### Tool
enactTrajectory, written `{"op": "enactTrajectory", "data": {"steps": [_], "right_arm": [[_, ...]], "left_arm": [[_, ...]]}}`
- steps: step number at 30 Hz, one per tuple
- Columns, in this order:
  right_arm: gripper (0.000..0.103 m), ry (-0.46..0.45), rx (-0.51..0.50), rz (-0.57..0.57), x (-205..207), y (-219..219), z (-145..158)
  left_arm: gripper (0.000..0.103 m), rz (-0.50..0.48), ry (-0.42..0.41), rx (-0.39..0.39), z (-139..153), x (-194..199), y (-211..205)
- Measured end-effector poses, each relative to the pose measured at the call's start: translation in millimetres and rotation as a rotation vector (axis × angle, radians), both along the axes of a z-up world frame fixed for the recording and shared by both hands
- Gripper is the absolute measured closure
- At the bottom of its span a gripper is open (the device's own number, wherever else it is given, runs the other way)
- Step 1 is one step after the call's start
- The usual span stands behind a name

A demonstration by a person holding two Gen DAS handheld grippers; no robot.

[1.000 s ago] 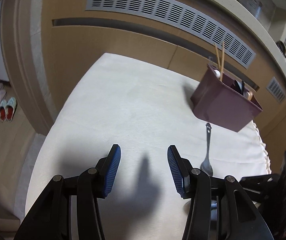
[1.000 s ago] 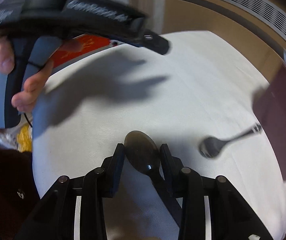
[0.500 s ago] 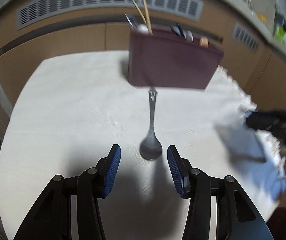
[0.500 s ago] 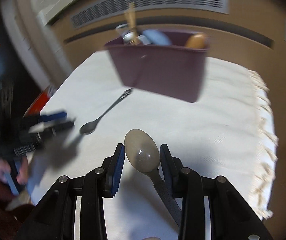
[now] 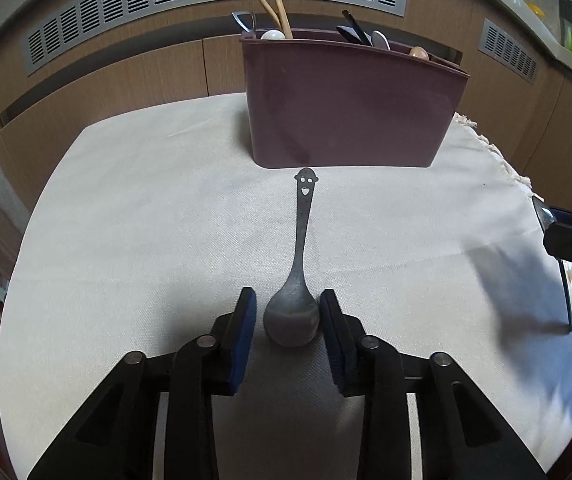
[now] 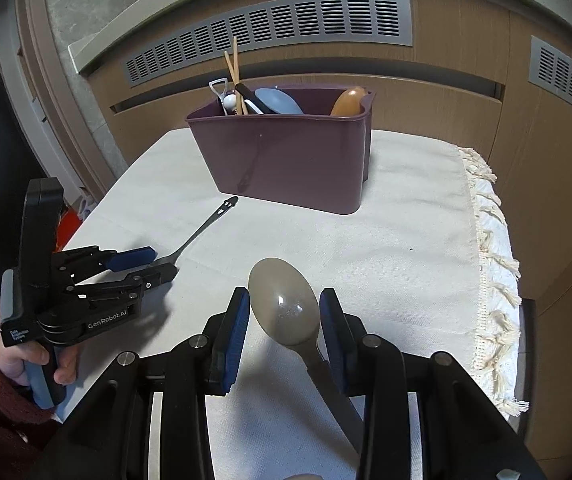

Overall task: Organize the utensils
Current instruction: 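Grasp the smiley-handle metal spoon with the left tool while the right tool holds the dark spoon, then lower the dark spoon into the caddy and open the right tool while the left tool holds the metal spoon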

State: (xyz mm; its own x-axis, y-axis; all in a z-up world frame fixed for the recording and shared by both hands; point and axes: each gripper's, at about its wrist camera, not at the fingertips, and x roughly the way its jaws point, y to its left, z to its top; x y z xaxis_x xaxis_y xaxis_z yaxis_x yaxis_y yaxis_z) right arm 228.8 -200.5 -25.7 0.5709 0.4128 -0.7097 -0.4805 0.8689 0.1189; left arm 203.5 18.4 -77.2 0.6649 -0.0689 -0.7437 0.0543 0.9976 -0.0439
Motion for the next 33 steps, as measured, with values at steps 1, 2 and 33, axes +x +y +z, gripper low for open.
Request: {"op": "enactTrajectory", "data": {"steps": [1,2,33], "right_arm": [[0.070,-0.001,0.000,-0.003,0,-1,0],[0.070,-0.002,-0.002,-0.005,1,0,0],[0.070,-0.087,0.078,-0.126,-9,-26,39]], "left_arm": [[0.074,-0.002,-0.005,-0.005,1,0,1],[0.074,-0.004,-0.013,-0.015,1,-1,2],[0.074,-0.058,-0.233,-0.113,133,-52,5]]}}
